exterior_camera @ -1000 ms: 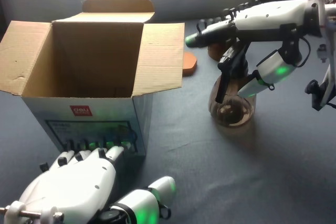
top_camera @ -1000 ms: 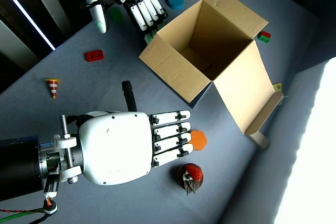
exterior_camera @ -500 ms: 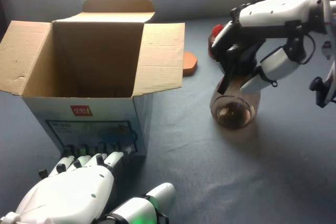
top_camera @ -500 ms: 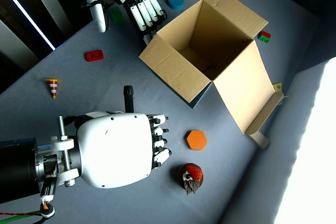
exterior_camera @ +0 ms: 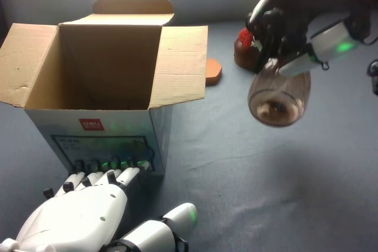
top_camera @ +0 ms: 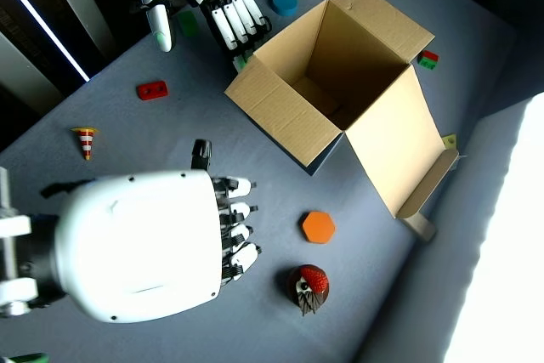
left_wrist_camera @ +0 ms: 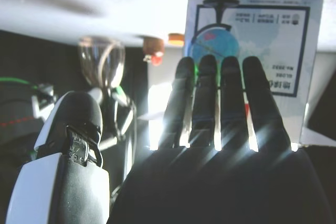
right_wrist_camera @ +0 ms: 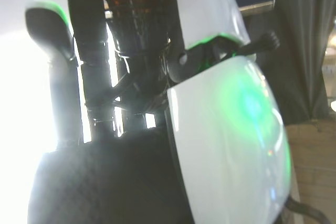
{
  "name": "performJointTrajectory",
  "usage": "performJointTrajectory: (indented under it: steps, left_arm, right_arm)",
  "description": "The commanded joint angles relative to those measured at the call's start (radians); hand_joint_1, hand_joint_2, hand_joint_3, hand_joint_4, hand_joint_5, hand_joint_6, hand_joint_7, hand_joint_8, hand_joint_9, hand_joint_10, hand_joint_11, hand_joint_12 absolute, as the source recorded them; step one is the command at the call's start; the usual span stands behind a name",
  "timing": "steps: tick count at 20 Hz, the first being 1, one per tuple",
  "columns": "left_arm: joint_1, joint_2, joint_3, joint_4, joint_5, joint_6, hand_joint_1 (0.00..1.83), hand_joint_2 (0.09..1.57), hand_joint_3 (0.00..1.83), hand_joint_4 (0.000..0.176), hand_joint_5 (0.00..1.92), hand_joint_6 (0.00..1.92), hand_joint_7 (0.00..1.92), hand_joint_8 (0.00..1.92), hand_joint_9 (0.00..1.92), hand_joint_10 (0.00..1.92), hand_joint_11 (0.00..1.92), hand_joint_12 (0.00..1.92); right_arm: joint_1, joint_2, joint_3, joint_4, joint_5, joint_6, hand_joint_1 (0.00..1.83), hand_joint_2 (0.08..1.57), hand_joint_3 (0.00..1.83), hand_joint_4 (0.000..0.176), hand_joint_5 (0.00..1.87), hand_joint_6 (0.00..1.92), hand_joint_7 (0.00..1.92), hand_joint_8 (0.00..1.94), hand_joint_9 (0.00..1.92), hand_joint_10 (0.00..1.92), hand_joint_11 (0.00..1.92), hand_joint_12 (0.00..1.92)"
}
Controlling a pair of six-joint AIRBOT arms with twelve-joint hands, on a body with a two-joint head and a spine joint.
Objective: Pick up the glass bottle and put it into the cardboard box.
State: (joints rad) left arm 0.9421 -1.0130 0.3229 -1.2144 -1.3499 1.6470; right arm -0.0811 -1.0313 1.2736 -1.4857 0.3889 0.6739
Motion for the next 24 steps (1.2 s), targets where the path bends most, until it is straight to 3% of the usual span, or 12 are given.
performJointTrajectory:
  steps: [1,6,10,17,22,24]
  left_arm:
    - [-0.002,0.005,-0.004,0.08,-0.058,-0.01,0.0,1.16,0.0,0.0,0.18,0.0,0.17,0.0,0.11,0.0,0.0,0.25]
    - [-0.004,0.01,-0.009,0.08,-0.053,-0.024,0.0,1.16,0.0,0.0,0.18,0.0,0.17,0.0,0.11,0.01,0.0,0.25]
    - [-0.003,0.01,-0.006,0.094,-0.053,-0.024,0.0,1.17,0.0,0.0,0.18,0.0,0.17,0.0,0.11,0.0,0.0,0.25]
    - [0.001,0.01,-0.004,0.11,-0.053,-0.024,0.0,1.17,0.0,0.0,0.19,0.0,0.17,0.0,0.11,0.0,0.0,0.24]
    - [0.002,0.01,-0.005,0.11,-0.053,-0.034,0.0,1.17,0.0,0.0,0.19,0.0,0.18,0.0,0.11,0.0,0.0,0.25]
    - [0.001,0.009,-0.004,0.11,-0.053,-0.035,0.0,1.17,0.0,0.0,0.19,0.0,0.18,0.0,0.12,0.0,0.0,0.25]
  right_arm:
    - [0.023,0.017,-0.007,0.046,0.015,-0.002,1.24,1.12,0.0,0.0,0.85,1.16,1.12,0.87,0.97,1.06,0.8,1.55]
    - [0.11,0.085,-0.072,0.054,0.042,-0.014,1.24,1.12,0.0,0.0,0.85,1.17,1.11,0.87,0.97,1.06,0.8,1.55]
    - [0.146,0.102,-0.093,0.194,0.086,-0.108,1.24,1.12,0.0,0.0,0.85,1.16,1.11,0.87,0.97,1.07,0.8,1.55]
    - [0.117,0.072,-0.11,0.611,0.208,-0.466,1.24,1.12,0.0,0.0,0.85,1.17,1.11,0.87,0.96,1.07,0.78,1.55]
    - [0.085,0.004,-0.11,0.739,0.214,-0.594,1.24,1.12,0.0,0.0,0.86,1.16,1.11,0.88,0.96,1.07,0.77,1.56]
    - [0.081,-0.04,-0.11,0.815,0.212,-0.688,1.24,1.12,0.0,0.0,0.86,1.16,1.11,0.88,0.96,1.07,0.76,1.56]
